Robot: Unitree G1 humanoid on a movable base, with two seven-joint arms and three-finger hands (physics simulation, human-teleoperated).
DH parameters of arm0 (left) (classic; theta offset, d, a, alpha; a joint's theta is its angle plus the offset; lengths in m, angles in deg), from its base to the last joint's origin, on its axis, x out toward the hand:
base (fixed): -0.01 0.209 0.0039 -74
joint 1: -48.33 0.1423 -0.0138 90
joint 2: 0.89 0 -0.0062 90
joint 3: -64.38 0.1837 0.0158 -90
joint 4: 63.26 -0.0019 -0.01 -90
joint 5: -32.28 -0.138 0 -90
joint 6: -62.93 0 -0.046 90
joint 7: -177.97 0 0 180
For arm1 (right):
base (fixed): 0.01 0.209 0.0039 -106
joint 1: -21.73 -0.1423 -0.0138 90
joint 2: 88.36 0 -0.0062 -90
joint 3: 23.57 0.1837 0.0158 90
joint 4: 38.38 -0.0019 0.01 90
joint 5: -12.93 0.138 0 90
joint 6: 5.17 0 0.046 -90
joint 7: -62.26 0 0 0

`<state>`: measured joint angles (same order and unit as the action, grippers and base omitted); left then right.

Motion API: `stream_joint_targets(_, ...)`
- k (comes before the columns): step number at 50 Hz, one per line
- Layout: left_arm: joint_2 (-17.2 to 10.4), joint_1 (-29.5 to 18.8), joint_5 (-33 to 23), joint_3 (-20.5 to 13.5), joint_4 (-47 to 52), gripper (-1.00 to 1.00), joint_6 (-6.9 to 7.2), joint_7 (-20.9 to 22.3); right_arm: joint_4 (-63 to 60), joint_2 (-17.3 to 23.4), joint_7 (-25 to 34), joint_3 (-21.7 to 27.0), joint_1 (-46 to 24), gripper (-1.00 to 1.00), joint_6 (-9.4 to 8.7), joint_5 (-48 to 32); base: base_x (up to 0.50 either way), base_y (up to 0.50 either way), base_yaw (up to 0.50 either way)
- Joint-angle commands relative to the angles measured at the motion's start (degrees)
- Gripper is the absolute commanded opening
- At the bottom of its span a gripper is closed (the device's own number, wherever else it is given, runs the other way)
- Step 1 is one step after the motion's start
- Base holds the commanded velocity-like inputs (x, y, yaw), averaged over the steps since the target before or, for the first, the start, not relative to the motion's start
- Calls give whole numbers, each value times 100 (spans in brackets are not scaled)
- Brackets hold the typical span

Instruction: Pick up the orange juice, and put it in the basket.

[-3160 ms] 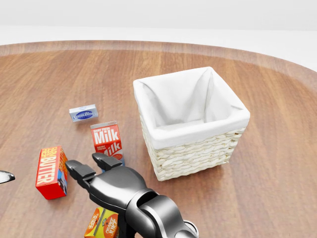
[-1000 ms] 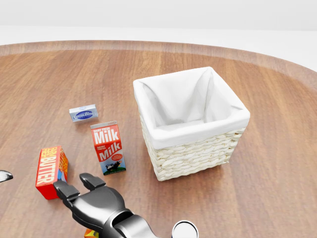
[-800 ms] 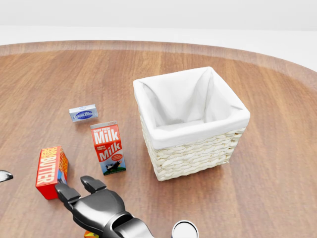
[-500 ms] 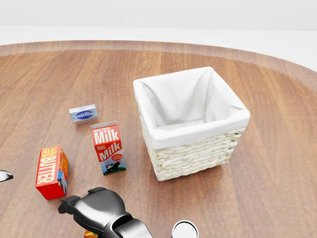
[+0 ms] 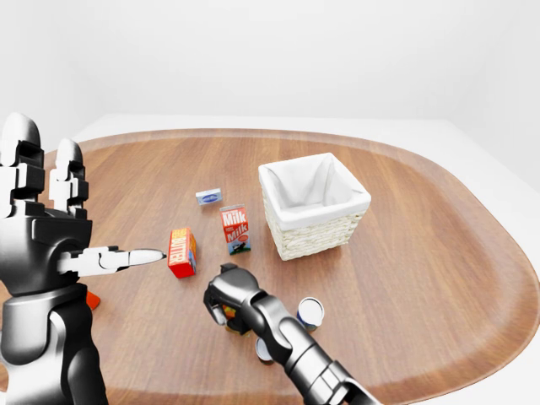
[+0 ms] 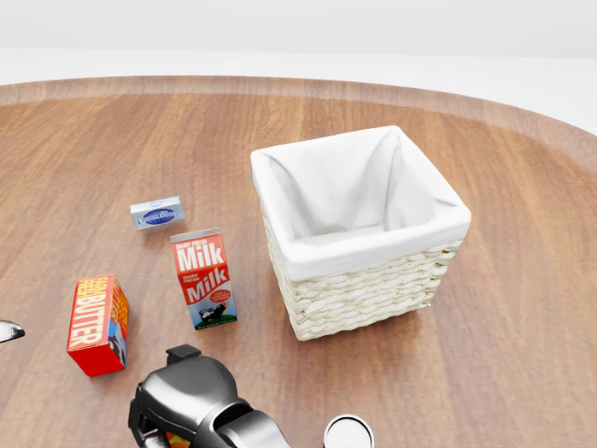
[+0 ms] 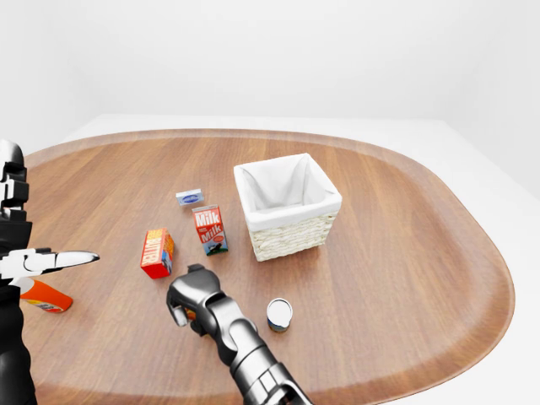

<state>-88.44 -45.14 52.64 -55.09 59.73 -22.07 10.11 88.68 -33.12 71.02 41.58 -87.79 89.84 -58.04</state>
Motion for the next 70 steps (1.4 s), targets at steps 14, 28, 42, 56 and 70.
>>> stream_joint_targets(14,0,-1,-1,1,-1,100,0,0,-304,48,352,162,-148,-100,0,152,0,0,0)
stream_joint_targets(28,-1,-1,-1,2,-2,100,0,2,-747,74,796,302,-438,-100,0,324,0,0,0)
stream_joint_targets(42,-1,-1,-1,1,-1,100,0,1,-1150,93,1324,387,-616,-100,0,406,0,0,0)
stream_joint_targets(56,0,-1,1,0,0,100,0,-1,-1852,128,2328,463,-700,-100,0,618,0,0,0)
stream_joint_targets(70,0,-1,1,1,-1,100,0,-1,-2444,103,3095,783,-1475,-100,0,1078,0,0,0)
